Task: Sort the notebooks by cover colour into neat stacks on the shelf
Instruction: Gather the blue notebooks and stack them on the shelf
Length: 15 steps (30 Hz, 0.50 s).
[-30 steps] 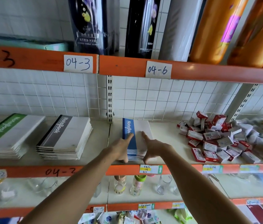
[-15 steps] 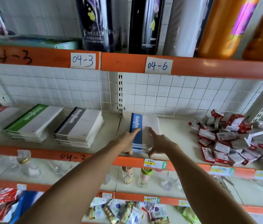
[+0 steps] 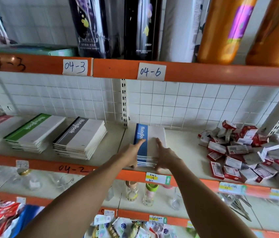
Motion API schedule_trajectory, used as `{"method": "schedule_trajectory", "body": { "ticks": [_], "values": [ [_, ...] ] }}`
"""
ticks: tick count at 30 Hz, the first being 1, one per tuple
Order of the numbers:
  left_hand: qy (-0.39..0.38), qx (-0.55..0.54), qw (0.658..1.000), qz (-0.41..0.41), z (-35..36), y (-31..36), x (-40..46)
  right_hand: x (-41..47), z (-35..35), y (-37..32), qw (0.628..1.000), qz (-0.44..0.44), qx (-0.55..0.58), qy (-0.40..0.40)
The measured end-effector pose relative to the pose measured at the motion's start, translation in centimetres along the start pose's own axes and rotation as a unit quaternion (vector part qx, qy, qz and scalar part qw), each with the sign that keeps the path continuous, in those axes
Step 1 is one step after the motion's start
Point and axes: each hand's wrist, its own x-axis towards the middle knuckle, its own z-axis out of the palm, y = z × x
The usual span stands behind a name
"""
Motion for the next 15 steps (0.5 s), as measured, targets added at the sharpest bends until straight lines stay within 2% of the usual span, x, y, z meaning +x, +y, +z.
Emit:
{"method": "schedule_trajectory", "body": {
  "ticks": [6, 15],
  "values": [
    [-0.048, -0.005, 0.999, -0.004, -0.5, 0.3, 1.5, -0.1, -0.5, 0.8, 1.0, -0.014, 0.001, 0.005],
    [-0.053, -0.015, 0.998, 0.012, -1.0, -0.2, 1.4, 0.0, -1.7, 0.7, 0.999, -0.029, -0.022, -0.004]
  ]
}}
